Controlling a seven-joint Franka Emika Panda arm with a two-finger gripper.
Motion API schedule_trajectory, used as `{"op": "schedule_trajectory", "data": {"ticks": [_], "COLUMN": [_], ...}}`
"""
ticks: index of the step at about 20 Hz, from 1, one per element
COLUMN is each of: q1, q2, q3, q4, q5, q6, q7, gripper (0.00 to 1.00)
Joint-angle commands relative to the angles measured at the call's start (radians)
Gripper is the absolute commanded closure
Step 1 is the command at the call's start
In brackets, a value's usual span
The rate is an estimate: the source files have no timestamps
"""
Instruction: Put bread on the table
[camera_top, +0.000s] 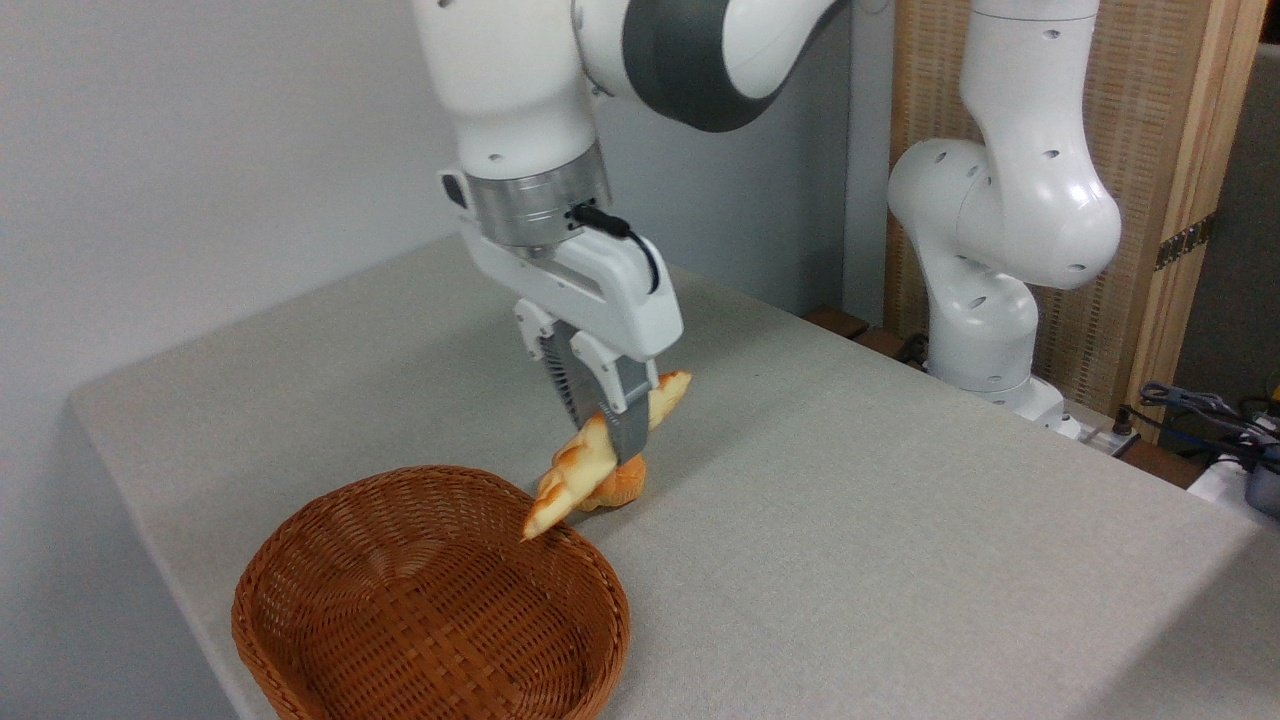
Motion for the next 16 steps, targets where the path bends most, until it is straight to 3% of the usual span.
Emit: {"op": "schedule_trajectory", "data": {"ticks": [1,2,3,5,6,16], "q1": [-0.003,-0.003,-0.003,-0.004,-0.006,-0.021], "q2": [-0.090,-0.090,-0.090,-0.087,-0.082,-0.045], "q3": [0.025,0.025,0.025,0.025,0.025,0.012], "q4": [-0.103,-0.111,-0.119,-0.119,-0.119,-0.114], "q5": [-0.015,-0.015,-0.015,-0.015,-0.015,-0.015], "q6": [-0.026,-0.033,-0.034,-0.034,-0.033,-0.023], "q7": [0.072,0.078,0.082,0.082,0.082,0.080], "gripper": [0.55,0.54,0.45,0.08,0.01,0.00]}}
